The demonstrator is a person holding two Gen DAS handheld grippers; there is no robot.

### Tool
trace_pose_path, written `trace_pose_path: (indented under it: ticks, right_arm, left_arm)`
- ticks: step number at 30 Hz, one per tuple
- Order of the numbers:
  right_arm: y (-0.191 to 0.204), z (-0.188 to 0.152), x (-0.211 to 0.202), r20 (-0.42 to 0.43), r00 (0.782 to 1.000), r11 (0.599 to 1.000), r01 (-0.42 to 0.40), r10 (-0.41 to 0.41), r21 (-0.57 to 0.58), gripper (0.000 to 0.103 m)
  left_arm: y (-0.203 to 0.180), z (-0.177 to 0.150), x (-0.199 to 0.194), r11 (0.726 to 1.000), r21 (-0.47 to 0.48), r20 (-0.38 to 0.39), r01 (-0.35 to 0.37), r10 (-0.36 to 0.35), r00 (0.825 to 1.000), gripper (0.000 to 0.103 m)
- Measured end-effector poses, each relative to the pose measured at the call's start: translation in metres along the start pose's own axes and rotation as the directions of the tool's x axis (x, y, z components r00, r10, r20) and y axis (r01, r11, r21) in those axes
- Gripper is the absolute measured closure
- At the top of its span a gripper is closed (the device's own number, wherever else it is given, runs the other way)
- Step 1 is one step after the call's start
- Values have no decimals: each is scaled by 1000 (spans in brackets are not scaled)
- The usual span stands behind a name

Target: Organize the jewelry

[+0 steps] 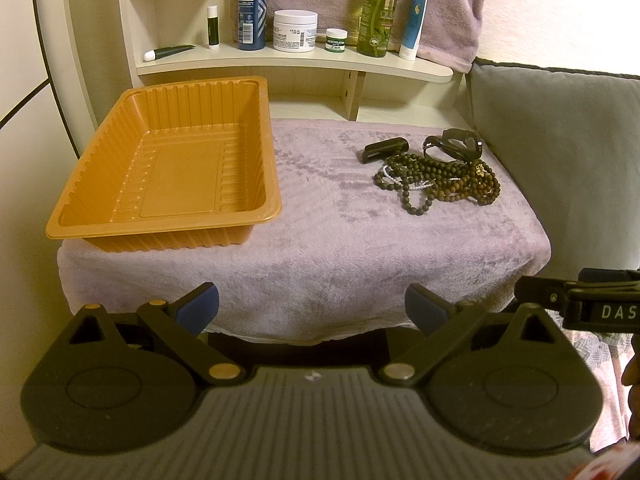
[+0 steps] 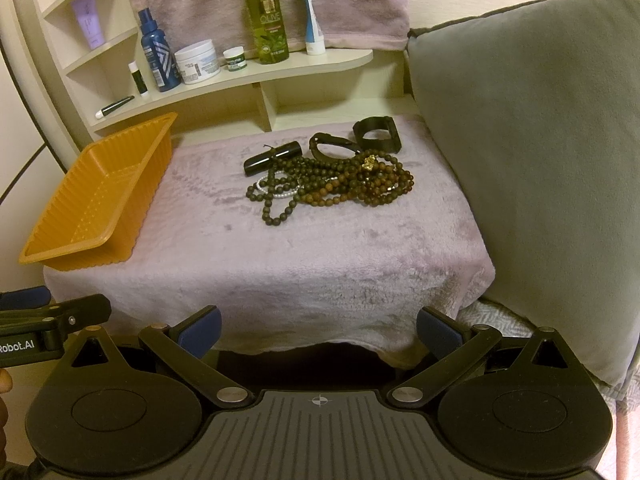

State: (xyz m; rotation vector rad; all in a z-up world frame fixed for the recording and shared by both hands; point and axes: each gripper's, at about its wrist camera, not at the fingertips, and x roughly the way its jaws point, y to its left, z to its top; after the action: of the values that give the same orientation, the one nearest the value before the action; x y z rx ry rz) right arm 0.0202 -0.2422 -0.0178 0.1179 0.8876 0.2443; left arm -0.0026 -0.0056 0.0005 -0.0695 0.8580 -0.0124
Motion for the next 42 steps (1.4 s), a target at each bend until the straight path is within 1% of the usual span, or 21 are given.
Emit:
trace_pose_path:
  ticks: [12, 20, 23, 28, 31, 34, 36, 38, 42]
  right_arm:
    - [-1, 0, -1, 6, 1000, 1000, -1, 1, 4, 0]
    - [-8, 2, 1, 32, 999, 1000, -8, 7, 24, 0]
    - [-10, 4, 4, 41, 999, 1000, -1, 0, 25, 0]
    - [-11, 8, 14, 73, 997, 1000, -12, 13, -11, 0]
    - [-9, 11, 19, 117, 993, 999, -26, 31, -46, 0]
    - [-2, 15, 23, 171, 983, 992, -43, 62, -116, 0]
    - [5, 17, 25, 197, 978, 986, -39, 72, -164, 0]
    - [8, 20, 29, 196, 978, 984, -42, 77, -174, 0]
    - [10, 25, 40, 175, 982, 988, -49, 75, -148, 0]
  left_arm:
    - [0, 2, -2, 1000, -14, 10, 7, -7, 1000, 6]
    - [13, 8, -4, 999, -36, 40, 12, -11, 999, 7]
    - [23, 11, -5, 998, -60, 60, 10, -7, 998, 7]
    - [49, 17, -7, 993, -115, 122, -15, 29, 992, 7]
    - [69, 20, -7, 987, -152, 155, -43, 67, 986, 7]
    - [90, 22, -6, 980, -189, 180, -54, 89, 980, 7]
    - [102, 22, -6, 978, -192, 194, -76, 114, 974, 7]
    - [114, 21, -4, 977, -191, 210, -91, 132, 969, 7]
    - [139, 18, -1, 970, -203, 241, -130, 179, 954, 7]
